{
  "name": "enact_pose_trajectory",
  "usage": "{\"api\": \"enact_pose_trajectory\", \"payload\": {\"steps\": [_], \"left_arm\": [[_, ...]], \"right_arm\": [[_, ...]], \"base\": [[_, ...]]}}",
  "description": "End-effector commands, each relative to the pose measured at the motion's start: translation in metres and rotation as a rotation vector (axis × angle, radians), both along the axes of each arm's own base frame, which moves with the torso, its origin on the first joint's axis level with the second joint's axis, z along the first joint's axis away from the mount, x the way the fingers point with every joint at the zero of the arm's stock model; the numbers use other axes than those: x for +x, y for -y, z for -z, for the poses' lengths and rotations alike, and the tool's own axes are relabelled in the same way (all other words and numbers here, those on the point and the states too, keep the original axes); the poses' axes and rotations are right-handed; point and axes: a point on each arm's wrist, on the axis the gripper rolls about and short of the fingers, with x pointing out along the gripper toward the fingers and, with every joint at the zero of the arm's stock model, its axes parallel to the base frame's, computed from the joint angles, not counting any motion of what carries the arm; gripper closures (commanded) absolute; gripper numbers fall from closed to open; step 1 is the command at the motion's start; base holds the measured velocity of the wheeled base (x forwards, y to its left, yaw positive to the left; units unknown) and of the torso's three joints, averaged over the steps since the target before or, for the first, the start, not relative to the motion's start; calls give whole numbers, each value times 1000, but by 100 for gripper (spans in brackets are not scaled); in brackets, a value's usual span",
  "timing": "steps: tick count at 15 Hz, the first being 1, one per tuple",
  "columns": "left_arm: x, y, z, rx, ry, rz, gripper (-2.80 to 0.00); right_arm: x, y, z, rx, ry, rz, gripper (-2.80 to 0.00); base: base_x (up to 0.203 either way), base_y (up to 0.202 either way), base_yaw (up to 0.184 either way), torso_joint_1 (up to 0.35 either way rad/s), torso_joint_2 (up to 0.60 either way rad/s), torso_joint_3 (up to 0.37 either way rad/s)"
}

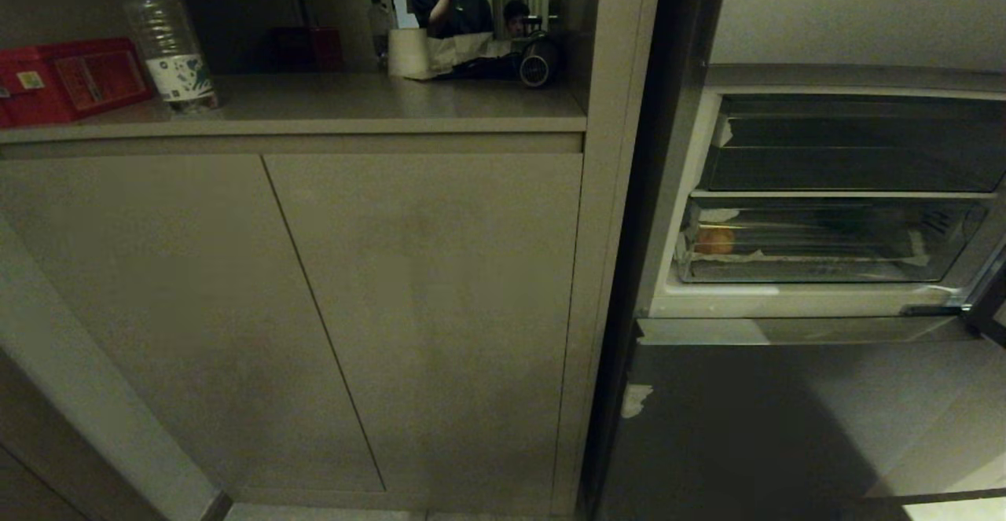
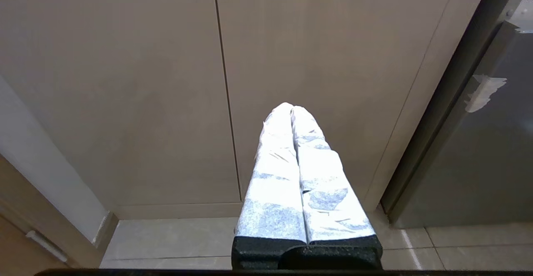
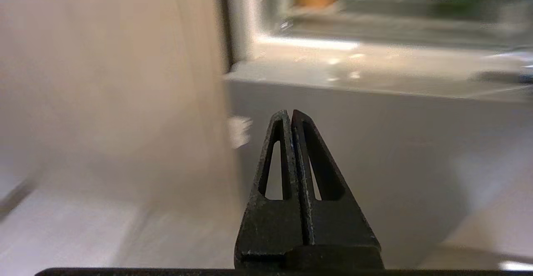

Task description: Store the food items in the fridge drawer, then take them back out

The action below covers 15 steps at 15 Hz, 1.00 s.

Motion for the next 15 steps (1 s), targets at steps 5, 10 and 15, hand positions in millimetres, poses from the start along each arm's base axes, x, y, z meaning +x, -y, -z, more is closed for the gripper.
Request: {"api": "enact_pose_trajectory", "payload": {"steps": [5, 10, 15], "left_arm": [[0, 0, 0, 0, 0, 0, 0], [0, 0, 0, 0, -3, -1, 0], [0, 0, 0, 0, -3, 0, 0]], "right_arm": [[169, -7, -14, 30, -270, -144, 0], [233, -27, -16, 26, -124, -239, 0], [256, -32, -13, 10, -59, -187, 0]], "base": [[0, 0, 0, 0, 0, 0], [0, 0, 0, 0, 0, 0], [0, 0, 0, 0, 0, 0]]}}
